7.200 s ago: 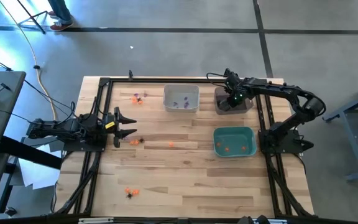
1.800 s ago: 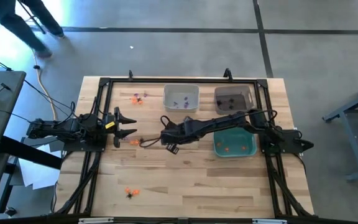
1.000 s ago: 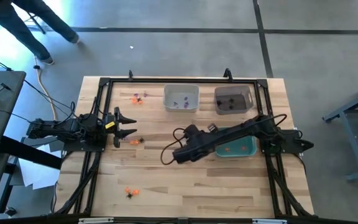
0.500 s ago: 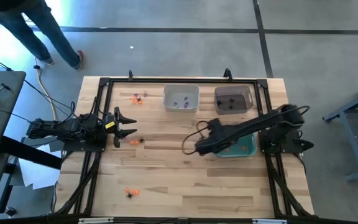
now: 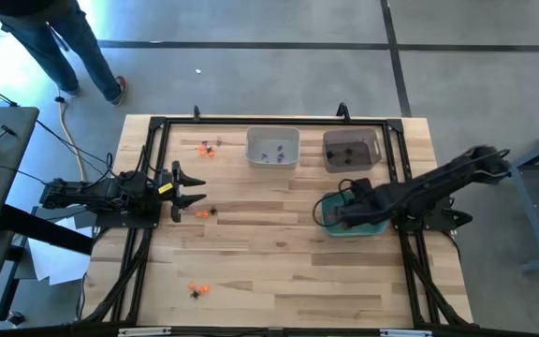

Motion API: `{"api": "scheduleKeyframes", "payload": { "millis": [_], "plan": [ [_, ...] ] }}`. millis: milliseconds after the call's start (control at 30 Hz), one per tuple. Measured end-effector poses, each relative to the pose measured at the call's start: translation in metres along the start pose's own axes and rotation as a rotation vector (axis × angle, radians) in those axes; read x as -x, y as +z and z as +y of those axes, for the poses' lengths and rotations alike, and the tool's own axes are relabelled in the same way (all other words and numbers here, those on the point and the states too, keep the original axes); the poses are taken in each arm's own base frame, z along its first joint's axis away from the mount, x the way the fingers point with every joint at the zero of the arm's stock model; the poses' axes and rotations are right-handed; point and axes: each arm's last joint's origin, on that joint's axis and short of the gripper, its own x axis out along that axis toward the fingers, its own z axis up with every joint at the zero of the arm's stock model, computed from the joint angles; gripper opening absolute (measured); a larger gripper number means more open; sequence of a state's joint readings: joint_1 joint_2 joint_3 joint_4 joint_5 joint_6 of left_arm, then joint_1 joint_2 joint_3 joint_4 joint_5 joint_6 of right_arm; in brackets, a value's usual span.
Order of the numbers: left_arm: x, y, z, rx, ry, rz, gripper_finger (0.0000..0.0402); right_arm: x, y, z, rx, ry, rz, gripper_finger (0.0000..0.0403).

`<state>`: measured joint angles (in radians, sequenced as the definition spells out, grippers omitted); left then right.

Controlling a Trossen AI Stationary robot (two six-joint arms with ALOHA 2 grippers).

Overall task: Sort Halloween decoration
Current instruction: Put the orange spider toy into the green bin, then put the purple witch hat toy into the white bin

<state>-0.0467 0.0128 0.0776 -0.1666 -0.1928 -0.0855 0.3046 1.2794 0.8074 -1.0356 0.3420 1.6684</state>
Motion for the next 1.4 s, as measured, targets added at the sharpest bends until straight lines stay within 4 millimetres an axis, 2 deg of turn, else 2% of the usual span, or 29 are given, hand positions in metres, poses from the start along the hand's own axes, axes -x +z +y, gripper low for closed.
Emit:
{"api": "scheduleKeyframes", "payload": {
  "millis": [233,400,800,967,1133,1400],
  "plan": [
    [0.000,0.000,0.000,0.000,0.000,0.000,0.0186,-0.029,-0.007,-0.008,-0.011,0.072,-0.001,0.0005],
    [0.000,0.000,0.000,0.000,0.000,0.000,0.0186,-0.032,-0.008,-0.010,0.027,0.070,-0.002,0.0010],
    [0.000,0.000,0.000,0.000,0.000,0.001,0.0186,-0.030,-0.008,-0.007,0.061,0.095,0.027,0.0122],
    [0.000,0.000,0.000,0.000,0.000,0.000,0.0186,-0.015,-0.003,-0.004,0.076,0.053,0.027,0.0132],
    [0.000,0.000,0.000,0.000,0.000,0.000,0.0186,0.017,0.005,0.005,0.151,0.040,0.031,0.0133],
    [0.000,0.000,0.000,0.000,0.000,0.000,0.0186,0.073,0.023,0.031,0.226,0.219,-0.010,0.0133]
  ]
}}
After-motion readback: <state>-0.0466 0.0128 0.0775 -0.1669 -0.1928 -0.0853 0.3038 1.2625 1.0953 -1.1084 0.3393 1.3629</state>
